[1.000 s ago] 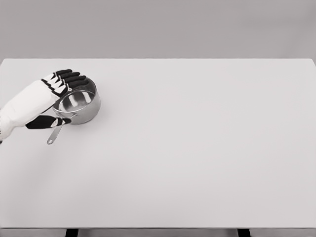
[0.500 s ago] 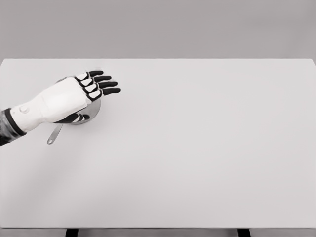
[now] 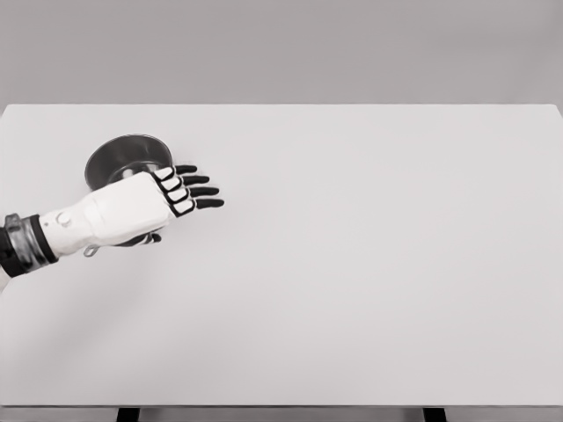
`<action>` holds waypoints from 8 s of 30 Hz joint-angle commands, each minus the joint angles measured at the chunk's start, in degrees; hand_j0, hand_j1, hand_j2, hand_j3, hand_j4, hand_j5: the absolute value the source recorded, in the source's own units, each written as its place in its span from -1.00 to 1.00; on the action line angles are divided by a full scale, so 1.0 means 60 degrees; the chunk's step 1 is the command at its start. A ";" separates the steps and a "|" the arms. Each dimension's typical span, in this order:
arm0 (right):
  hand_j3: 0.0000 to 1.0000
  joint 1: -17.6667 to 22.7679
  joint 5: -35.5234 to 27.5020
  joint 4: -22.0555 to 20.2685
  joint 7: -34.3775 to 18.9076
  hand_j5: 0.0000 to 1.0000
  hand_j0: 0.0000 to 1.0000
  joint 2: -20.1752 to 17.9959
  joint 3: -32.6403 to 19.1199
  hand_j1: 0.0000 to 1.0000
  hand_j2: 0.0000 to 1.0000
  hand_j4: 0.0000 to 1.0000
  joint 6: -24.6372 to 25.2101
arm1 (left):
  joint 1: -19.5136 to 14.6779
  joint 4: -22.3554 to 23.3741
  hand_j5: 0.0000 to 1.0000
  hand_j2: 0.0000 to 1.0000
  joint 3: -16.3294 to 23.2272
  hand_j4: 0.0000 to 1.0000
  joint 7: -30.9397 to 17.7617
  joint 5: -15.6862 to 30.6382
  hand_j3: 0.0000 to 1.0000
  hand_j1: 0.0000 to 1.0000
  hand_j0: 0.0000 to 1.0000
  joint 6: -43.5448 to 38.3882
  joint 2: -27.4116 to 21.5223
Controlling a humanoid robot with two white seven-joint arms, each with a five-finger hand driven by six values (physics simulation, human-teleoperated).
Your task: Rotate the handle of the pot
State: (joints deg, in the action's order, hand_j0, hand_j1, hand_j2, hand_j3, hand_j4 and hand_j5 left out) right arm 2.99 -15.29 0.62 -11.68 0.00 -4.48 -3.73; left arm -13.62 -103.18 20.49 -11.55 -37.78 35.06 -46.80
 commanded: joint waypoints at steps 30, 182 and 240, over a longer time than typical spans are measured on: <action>1.00 -0.0014 0.0000 0.0000 -0.0002 1.00 1.00 0.0000 0.0000 1.00 1.00 1.00 0.0006 | 0.0190 0.0673 1.00 1.00 0.0086 1.00 0.0021 -0.1013 1.00 1.00 1.00 -0.0009 -0.0784; 1.00 0.0000 0.0000 0.0000 -0.0002 1.00 1.00 0.0000 0.0000 1.00 1.00 1.00 0.0006 | -0.2724 0.7836 1.00 1.00 -0.1466 1.00 0.0036 -0.0999 1.00 1.00 1.00 -0.0009 0.0153; 1.00 0.0000 0.0000 0.0000 -0.0002 1.00 1.00 0.0000 0.0000 1.00 1.00 1.00 0.0006 | 0.0994 0.1247 1.00 1.00 -0.3647 1.00 0.0109 0.2676 1.00 1.00 1.00 -0.0009 -0.0711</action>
State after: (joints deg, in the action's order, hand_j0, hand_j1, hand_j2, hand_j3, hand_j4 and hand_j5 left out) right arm 2.90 -15.29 0.62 -11.68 0.00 -4.48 -3.71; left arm -6.77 -89.92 2.48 -10.96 -25.03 35.09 -50.72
